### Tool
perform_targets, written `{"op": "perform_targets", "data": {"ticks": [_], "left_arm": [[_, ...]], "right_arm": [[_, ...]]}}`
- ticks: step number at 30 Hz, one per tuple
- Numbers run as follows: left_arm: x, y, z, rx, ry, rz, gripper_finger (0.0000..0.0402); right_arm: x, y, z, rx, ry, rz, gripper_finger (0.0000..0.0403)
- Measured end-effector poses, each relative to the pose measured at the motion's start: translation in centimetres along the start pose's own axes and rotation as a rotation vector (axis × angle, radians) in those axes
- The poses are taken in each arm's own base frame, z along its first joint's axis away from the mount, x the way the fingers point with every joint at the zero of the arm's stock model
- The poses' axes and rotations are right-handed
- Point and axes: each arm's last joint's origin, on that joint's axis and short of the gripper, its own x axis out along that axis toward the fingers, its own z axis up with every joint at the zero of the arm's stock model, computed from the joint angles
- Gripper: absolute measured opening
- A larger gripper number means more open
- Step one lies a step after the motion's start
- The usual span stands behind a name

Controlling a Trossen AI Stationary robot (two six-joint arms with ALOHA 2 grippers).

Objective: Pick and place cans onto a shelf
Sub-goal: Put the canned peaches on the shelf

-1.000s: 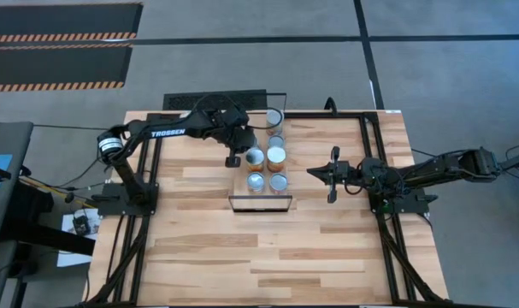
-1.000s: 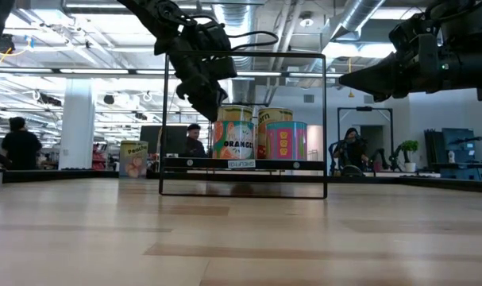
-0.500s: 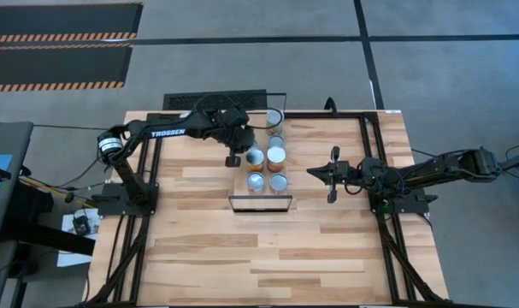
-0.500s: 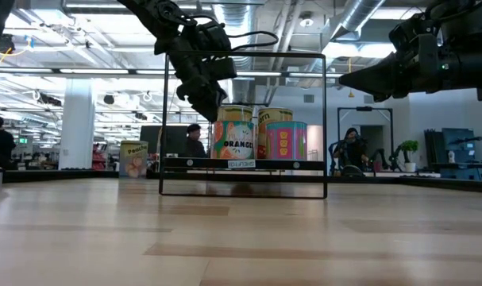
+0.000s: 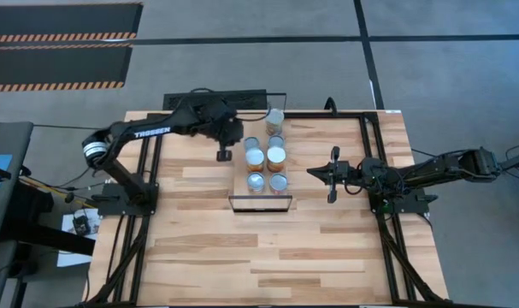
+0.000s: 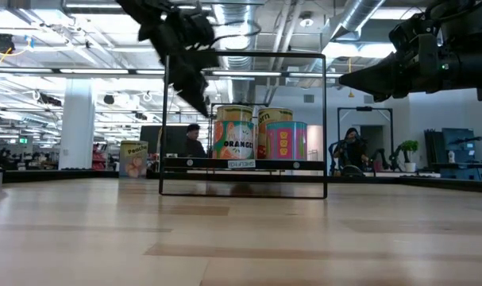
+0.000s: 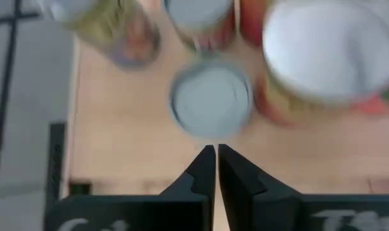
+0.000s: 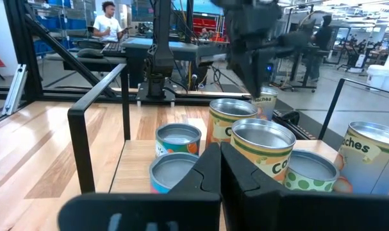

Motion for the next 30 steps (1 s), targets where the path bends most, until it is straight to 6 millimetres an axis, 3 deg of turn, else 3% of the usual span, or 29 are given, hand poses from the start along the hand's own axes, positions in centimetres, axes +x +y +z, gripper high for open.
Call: {"op": "perform_targets", "data": {"ticks": [4,11,21,30], "left_arm": [[0.9,-1.2,-3.1,-0.056,0.021,-0.008,0.0003],[1.9,-3.2,-6.6,-0.124,-0.191,0.098,0.0],[2.6,-3.8,-7.4,-0.223,-0.368,0.082,0.0],[2.4,-3.6,-7.0,-0.255,-0.49,0.09,0.0]], "right_arm": [[0.0,0.0,0.0,0.0,0.0,0.0,0.0012],[0.0,0.0,0.0,-0.001,0.0,0.0,0.0012],[0.0,0.0,0.0,-0.008,0.0,0.0,0.0012],[0.0,0.1,0.3,-0.018,-0.034,0.057,0.0004]]}}
